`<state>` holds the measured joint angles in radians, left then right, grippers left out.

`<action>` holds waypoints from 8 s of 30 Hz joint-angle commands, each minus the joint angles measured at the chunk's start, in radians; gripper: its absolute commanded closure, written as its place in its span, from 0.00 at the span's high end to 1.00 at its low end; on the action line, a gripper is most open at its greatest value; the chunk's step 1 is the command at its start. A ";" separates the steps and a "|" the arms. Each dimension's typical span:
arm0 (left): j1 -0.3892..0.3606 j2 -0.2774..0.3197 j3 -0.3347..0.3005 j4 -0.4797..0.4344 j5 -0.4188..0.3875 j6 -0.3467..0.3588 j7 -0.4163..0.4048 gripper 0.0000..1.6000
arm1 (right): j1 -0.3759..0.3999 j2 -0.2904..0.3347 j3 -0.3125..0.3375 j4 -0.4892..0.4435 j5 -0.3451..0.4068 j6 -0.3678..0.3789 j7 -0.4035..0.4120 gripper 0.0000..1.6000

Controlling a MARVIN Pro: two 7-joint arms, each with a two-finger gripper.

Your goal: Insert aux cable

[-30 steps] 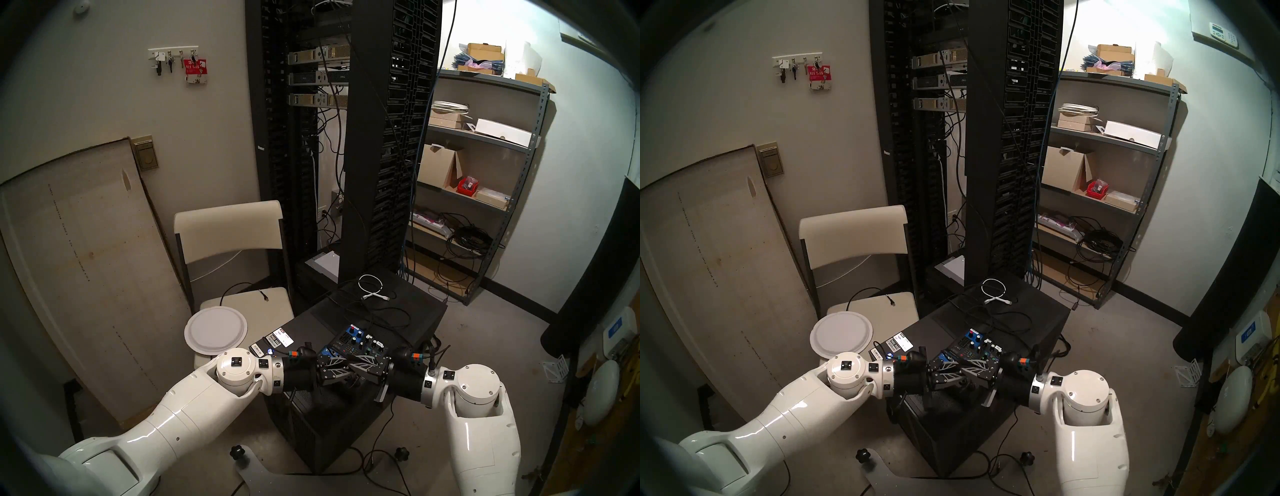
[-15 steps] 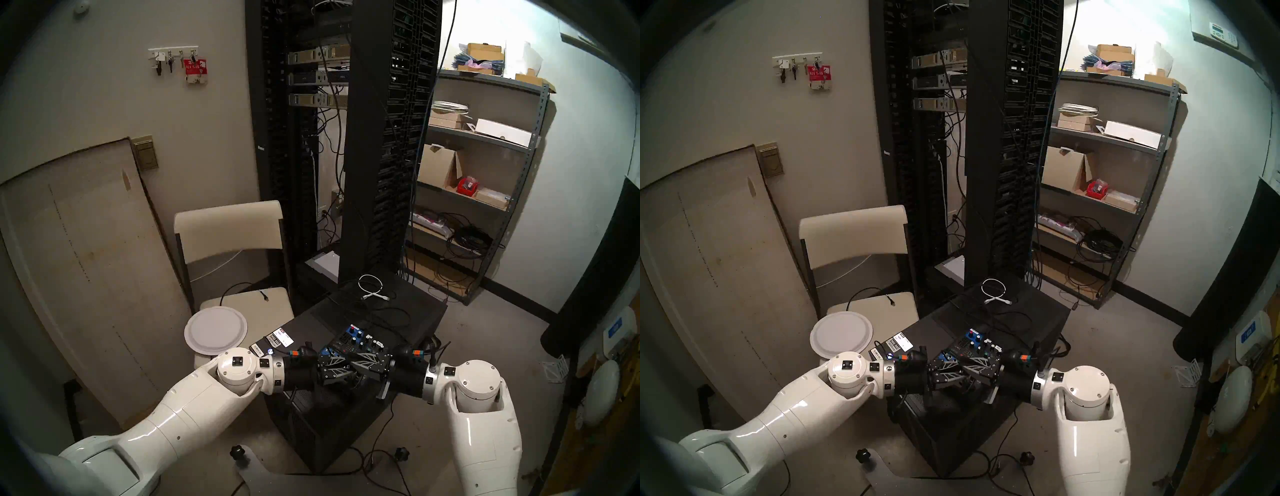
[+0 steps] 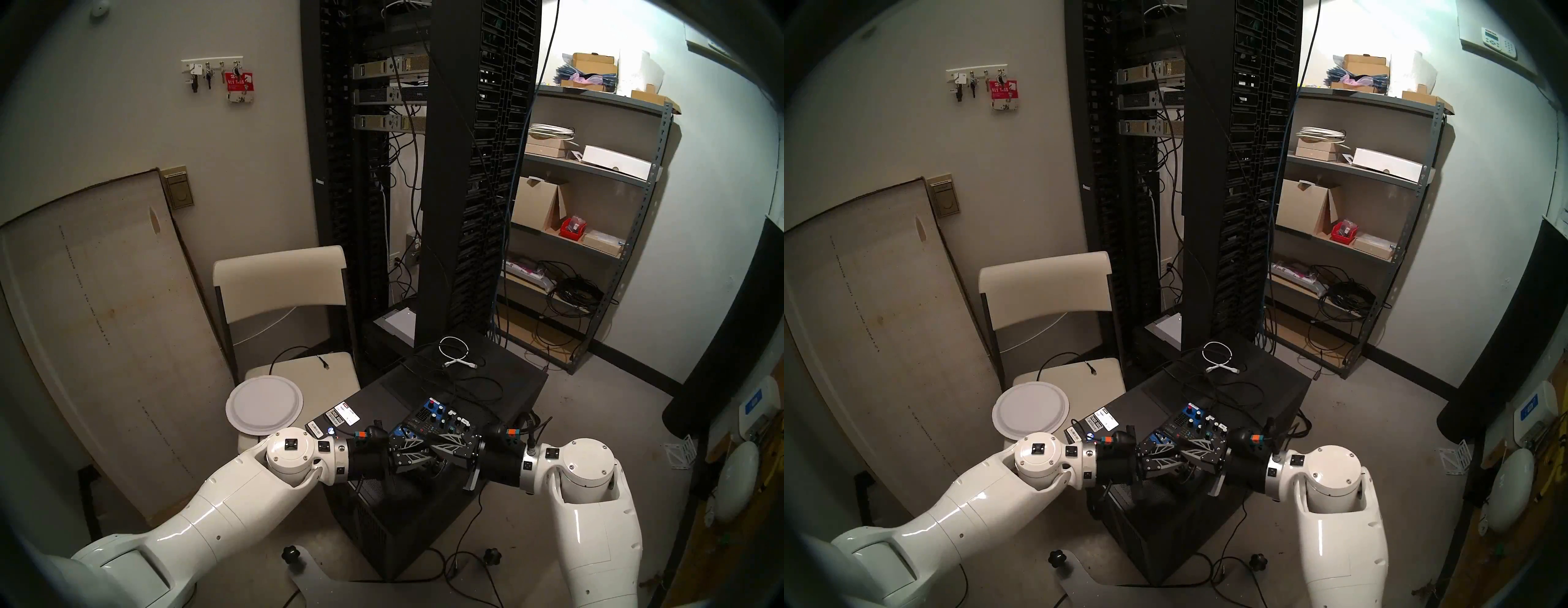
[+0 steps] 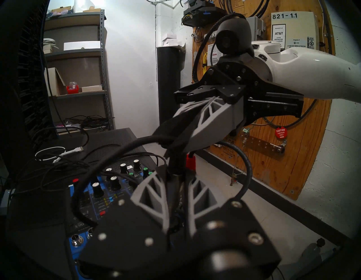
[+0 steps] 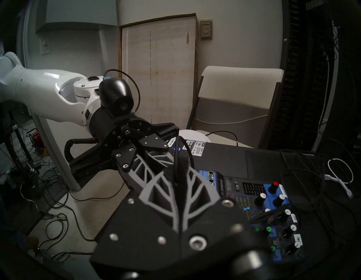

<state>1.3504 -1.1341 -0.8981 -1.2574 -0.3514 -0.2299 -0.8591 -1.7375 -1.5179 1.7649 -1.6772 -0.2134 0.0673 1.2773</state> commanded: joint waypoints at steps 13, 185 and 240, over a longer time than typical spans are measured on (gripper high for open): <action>0.040 0.033 0.021 0.013 0.008 0.001 -0.005 0.00 | -0.044 0.033 -0.025 0.040 -0.039 0.026 0.008 0.00; 0.064 0.048 -0.059 -0.148 -0.239 0.045 -0.014 0.17 | -0.056 0.141 -0.097 -0.015 0.101 0.055 -0.082 0.77; 0.059 0.058 -0.061 -0.158 -0.242 0.058 -0.020 0.13 | -0.060 0.089 -0.065 0.016 0.095 -0.019 -0.118 0.72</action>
<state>1.4163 -1.0725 -0.9577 -1.3962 -0.5882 -0.1779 -0.8771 -1.8055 -1.4170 1.6992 -1.6638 -0.1269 0.0685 1.1667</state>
